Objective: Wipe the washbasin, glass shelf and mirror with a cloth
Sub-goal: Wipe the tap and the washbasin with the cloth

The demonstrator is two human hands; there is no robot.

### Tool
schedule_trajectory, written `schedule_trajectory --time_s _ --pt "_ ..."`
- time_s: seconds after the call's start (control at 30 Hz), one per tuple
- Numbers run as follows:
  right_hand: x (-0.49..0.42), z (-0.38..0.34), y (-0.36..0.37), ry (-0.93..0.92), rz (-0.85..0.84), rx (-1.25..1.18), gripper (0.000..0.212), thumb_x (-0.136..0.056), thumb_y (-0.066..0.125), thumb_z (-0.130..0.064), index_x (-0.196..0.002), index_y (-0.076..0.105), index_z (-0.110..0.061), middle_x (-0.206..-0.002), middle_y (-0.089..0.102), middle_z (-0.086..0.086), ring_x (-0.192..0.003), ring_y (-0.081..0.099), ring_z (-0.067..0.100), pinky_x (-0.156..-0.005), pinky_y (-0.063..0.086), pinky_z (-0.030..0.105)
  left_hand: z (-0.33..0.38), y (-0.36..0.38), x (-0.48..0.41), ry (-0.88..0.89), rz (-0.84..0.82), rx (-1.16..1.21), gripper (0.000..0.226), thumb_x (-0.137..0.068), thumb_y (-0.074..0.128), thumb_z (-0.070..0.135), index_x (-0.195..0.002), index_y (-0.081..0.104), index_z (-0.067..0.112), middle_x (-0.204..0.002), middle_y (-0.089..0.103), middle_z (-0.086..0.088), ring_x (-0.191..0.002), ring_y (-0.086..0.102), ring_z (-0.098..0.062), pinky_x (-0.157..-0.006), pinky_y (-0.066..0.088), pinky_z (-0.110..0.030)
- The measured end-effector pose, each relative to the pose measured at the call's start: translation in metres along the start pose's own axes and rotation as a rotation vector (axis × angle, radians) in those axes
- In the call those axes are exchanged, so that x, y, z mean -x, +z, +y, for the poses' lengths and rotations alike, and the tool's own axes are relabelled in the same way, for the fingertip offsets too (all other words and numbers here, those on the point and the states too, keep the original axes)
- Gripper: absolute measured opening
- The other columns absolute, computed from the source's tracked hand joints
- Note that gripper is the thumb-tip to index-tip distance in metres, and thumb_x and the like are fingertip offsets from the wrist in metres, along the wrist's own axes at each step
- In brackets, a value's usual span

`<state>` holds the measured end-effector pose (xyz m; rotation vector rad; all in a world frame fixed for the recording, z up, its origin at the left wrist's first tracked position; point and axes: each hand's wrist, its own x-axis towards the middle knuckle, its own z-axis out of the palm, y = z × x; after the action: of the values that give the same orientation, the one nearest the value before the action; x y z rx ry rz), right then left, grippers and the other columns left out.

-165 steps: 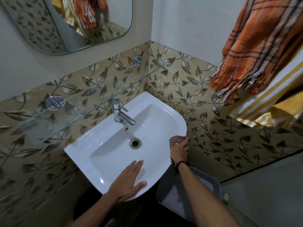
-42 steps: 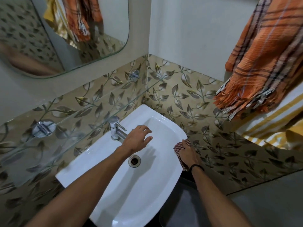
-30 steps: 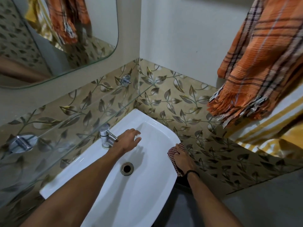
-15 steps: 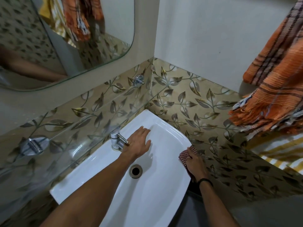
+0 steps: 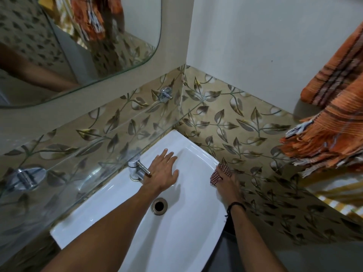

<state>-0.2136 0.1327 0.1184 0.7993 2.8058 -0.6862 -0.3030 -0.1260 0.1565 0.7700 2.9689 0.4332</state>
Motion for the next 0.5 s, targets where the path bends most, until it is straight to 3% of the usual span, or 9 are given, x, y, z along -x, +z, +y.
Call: schedule_trajectory --time_s 0.07,0.33,0.5 --pt "0.018 -0.012 -0.005 0.044 0.041 0.004 0.075 -0.089 0.065 -0.022 -0.15 0.031 -0.051 -0.152 0.029 0.014 -0.136 0.039 0.037 -0.113 0.035 0.054 -0.001 0.001 0.0 -0.011 -0.005 -0.003 0.06 -0.098 0.04 0.047 -0.152 0.038 0.019 -0.163 0.028 -0.001 -0.155 0.007 -0.018 -0.125 0.014 -0.041" --pt "-0.019 -0.036 -0.023 -0.002 -0.071 -0.052 0.065 -0.096 0.055 -0.014 -0.149 0.039 -0.048 -0.165 0.015 0.007 -0.149 0.017 0.036 -0.118 0.016 0.057 0.003 -0.001 0.001 -0.003 0.001 0.012 0.059 -0.097 0.043 0.044 -0.149 0.043 0.018 -0.162 0.032 -0.002 -0.155 0.01 -0.018 -0.123 0.018 -0.038" --pt "-0.007 -0.031 -0.018 0.02 -0.047 -0.045 0.066 -0.094 0.056 -0.014 -0.149 0.039 -0.048 -0.165 0.015 0.006 -0.148 0.02 0.035 -0.117 0.02 0.058 0.001 -0.003 0.003 -0.014 -0.004 0.012 0.058 -0.097 0.043 0.043 -0.149 0.043 0.017 -0.161 0.032 -0.002 -0.155 0.01 -0.018 -0.123 0.016 -0.036"
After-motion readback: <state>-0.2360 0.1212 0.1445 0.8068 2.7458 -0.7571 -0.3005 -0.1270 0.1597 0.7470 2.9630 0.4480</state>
